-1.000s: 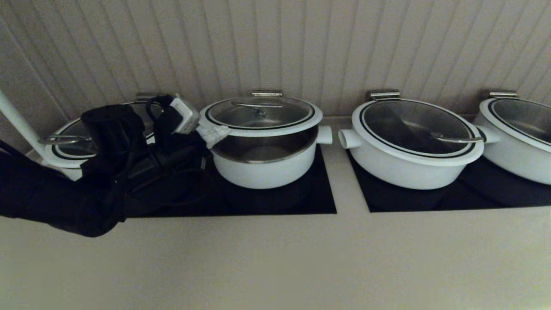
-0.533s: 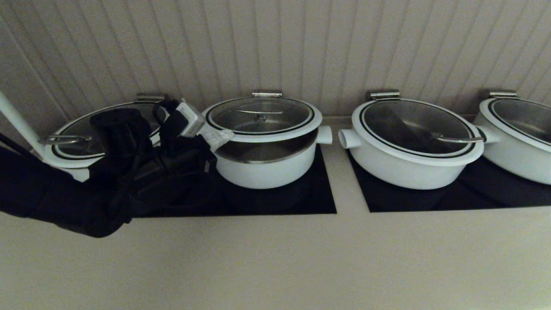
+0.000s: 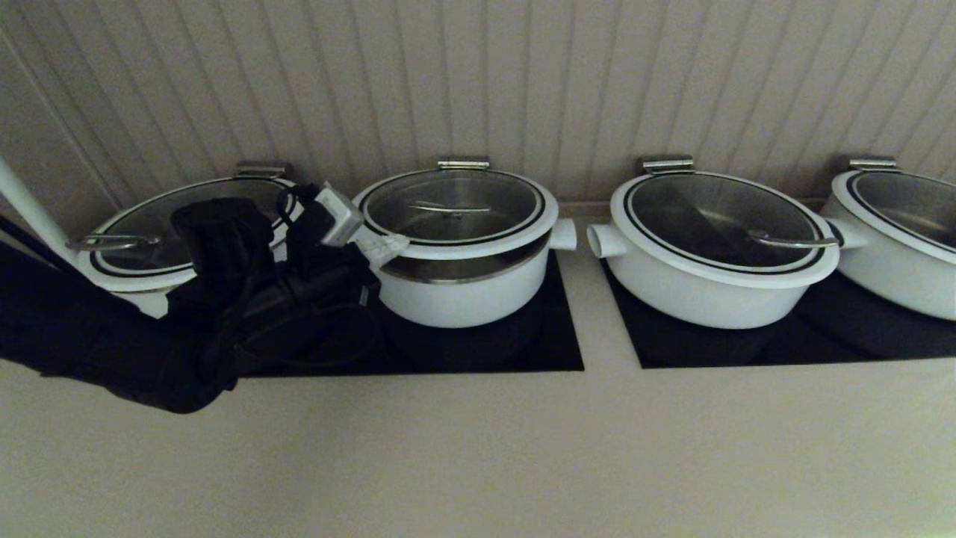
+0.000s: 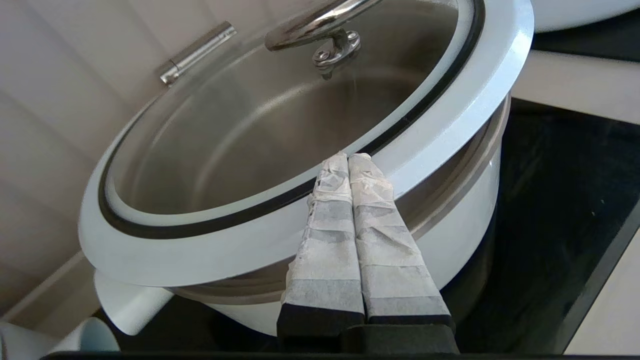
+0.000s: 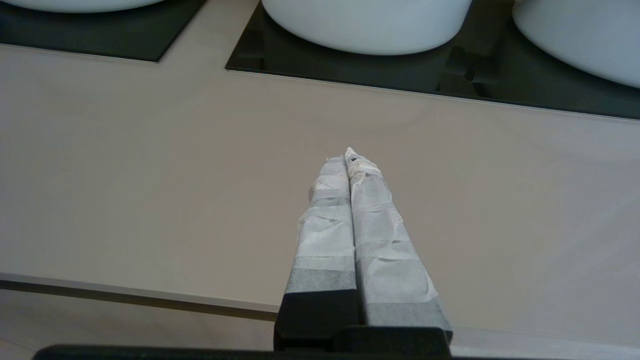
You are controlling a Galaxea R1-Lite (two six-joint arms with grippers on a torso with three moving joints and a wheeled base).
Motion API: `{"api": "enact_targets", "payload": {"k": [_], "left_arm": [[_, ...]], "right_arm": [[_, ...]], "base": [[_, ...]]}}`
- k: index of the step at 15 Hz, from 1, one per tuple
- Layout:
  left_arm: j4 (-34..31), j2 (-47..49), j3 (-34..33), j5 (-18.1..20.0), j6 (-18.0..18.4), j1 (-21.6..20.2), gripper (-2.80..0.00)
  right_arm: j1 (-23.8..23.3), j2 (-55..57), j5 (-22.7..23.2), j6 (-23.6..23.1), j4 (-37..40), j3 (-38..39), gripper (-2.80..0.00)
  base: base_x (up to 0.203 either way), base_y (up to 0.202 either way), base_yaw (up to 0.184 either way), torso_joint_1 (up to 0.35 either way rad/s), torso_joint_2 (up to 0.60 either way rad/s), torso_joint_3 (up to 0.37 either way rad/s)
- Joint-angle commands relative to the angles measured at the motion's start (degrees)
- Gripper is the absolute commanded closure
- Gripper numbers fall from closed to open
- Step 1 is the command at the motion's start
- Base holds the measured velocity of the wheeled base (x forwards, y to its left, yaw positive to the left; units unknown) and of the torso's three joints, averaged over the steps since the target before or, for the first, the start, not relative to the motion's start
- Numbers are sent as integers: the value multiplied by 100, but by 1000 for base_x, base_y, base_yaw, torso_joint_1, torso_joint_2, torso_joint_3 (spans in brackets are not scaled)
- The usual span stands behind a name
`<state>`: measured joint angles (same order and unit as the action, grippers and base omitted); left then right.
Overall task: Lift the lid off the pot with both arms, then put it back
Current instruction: Close the pot lid
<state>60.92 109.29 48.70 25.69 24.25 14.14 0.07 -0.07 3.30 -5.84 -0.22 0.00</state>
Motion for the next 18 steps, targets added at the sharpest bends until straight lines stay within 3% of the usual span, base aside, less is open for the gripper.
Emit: {"api": "enact_targets", "payload": {"k": [1, 18], "left_arm": [[34, 98, -1, 15, 10, 1, 0], [87, 514, -291, 14, 19, 1, 0]], "right_arm": [[1, 7, 4, -5, -4, 0, 0], [1, 7, 4, -5, -4, 0, 0]], "base": [[0, 0, 0, 0, 0, 0], [0, 0, 0, 0, 0, 0]]}}
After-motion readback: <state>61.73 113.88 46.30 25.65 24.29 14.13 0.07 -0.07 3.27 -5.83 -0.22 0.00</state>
